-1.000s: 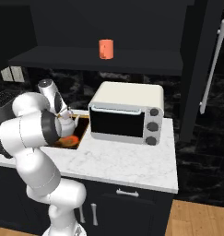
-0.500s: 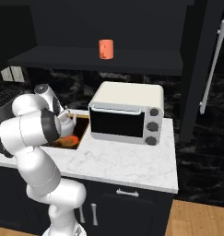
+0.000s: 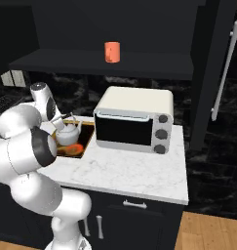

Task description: Pick the kettle from the counter and place it on the tray. Then pick the mug from the cabinet and place it on the tray. Then close the cabinet doors.

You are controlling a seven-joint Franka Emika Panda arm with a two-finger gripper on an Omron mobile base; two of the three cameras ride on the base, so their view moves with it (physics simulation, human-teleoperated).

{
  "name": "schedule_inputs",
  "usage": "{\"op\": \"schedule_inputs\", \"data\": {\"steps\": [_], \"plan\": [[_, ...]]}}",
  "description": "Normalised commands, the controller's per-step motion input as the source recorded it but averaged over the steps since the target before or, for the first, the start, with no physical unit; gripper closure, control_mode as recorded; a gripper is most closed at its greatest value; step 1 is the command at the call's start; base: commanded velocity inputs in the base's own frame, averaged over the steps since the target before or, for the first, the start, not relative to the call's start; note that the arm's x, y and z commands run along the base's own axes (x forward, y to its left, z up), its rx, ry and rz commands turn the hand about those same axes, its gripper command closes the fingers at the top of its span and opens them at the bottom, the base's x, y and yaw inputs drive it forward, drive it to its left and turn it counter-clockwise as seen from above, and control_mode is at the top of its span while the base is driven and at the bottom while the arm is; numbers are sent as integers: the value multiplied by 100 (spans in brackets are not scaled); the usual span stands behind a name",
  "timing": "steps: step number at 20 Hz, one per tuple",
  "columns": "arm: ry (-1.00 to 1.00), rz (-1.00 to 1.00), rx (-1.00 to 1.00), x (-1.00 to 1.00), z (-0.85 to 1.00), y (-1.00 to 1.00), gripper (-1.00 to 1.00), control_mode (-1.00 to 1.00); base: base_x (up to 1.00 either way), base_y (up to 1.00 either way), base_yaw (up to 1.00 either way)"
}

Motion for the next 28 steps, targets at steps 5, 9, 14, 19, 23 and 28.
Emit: {"op": "schedule_inputs", "data": {"steps": [5, 9, 14, 19, 23, 28], "plan": [[1, 0, -12, -86, 85, -52, -100, -100, 0, 0, 0], [-3, 11, -23, -52, -1, -91, -100, -100, 0, 0, 0], [-1, 34, -6, -33, 25, -79, -100, -100, 0, 0, 0], [0, 40, -19, -51, 100, -53, -100, -100, 0, 0, 0], [-4, 30, -27, -34, 99, -54, -100, -100, 0, 0, 0], [-22, 25, -13, 4, 71, -57, -100, -100, 0, 0, 0]]}}
